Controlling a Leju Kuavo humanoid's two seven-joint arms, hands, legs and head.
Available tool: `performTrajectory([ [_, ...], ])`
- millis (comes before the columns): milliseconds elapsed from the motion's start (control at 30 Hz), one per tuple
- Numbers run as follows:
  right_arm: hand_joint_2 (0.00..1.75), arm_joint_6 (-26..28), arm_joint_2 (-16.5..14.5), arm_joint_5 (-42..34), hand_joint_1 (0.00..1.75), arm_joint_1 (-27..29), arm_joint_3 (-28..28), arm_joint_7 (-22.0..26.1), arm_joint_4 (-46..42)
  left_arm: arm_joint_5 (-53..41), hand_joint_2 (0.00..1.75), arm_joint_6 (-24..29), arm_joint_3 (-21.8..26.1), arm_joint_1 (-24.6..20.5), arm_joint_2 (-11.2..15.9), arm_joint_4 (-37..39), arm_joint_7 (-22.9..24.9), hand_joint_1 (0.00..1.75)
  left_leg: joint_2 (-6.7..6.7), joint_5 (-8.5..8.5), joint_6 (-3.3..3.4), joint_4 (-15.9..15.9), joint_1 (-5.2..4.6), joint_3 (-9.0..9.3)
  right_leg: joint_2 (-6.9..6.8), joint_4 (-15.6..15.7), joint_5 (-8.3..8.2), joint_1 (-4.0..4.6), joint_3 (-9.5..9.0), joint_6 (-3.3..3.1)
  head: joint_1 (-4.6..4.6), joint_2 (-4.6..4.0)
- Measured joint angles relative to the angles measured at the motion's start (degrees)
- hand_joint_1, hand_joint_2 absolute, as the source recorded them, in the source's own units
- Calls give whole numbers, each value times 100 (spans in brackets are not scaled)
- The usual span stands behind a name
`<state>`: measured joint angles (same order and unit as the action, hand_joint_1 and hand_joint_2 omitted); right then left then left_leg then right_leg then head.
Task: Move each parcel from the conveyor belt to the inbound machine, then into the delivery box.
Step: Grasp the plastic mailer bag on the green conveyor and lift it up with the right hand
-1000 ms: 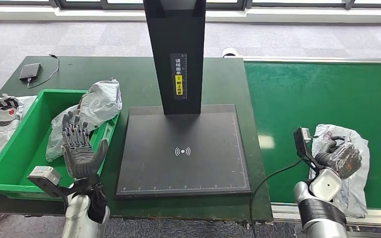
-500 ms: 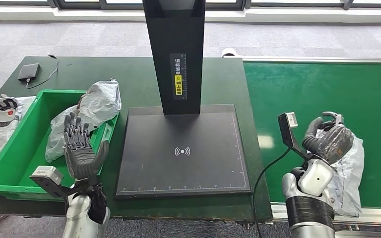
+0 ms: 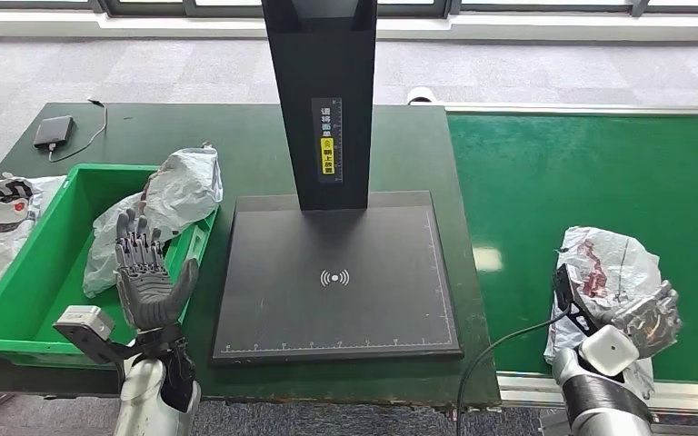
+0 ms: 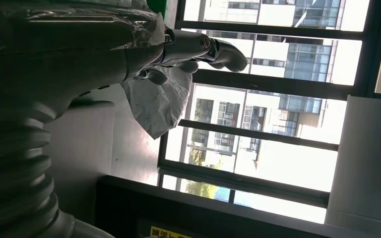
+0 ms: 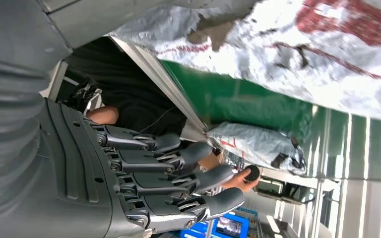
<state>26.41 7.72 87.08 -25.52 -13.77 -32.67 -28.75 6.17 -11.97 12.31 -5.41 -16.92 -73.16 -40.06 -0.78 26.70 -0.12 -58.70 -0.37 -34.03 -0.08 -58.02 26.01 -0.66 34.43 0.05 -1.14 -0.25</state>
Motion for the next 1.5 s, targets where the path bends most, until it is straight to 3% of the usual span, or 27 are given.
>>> performTrajectory([
  [367, 175, -691, 34, 15, 0, -176, -376, 120, 549, -156, 175, 218, 0, -2, -2, 65, 0, 0, 9, -3, -3, 3, 4, 3, 5, 0, 1, 2, -1, 1, 0, 0],
  [633, 175, -765, 37, 15, 0, -184, -483, 139, 681, -171, 175, 243, 0, -3, -2, 133, 0, 0, 8, -2, -2, 2, 2, 2, 5, 0, 2, 1, -1, 1, 1, 0],
  [667, 175, -792, 37, 9, 27, -186, -492, 195, 691, -171, 175, 239, 0, -3, -2, 139, 0, 0, 8, -2, -2, 2, 2, 2, 5, 0, 2, 1, -1, 2, 1, 0],
  [767, 175, -1055, 27, -49, 158, -204, -580, 747, 718, -169, 175, 181, 0, -5, -2, 166, 0, 0, 11, -2, -2, 2, 3, 2, 7, 0, 2, 2, -1, 1, 1, 0],
  [800, 175, -1160, 18, -74, 175, -215, -632, 978, 724, -170, 175, 157, 0, -7, -2, 176, 0, 0, 14, -2, -2, 2, 3, 3, 8, 0, 2, 2, -1, 1, 0, 0],
  [933, 175, -1363, -29, -131, 175, -244, -820, 1441, 744, -196, 175, 126, 0, -9, -2, 214, 0, 0, 18, -2, -2, 2, 3, 5, 11, 0, 1, 2, -1, 1, 1, 0],
  [1300, 175, -1334, -91, -60, 175, -290, -1130, 1585, 759, -262, 175, 140, 0, -16, -2, 314, 0, 0, 18, -2, -2, 2, 3, 5, 13, 0, 1, 2, -1, 2, 1, 0],
  [1400, 175, -1111, -120, -33, 175, -290, -1204, 1642, 759, -262, 175, 162, 0, -17, -2, 347, 0, 0, 18, -2, -2, 2, 3, 5, 13, 0, 1, 2, -1, 2, 1, 0],
  [1500, 175, -477, -202, -15, 175, -287, -1248, 1834, 708, -261, 175, 202, 0, -16, -2, 360, 0, 0, 18, -2, -2, 3, 3, 3, 13, -1, 1, 2, -1, 1, 1, 1],
])
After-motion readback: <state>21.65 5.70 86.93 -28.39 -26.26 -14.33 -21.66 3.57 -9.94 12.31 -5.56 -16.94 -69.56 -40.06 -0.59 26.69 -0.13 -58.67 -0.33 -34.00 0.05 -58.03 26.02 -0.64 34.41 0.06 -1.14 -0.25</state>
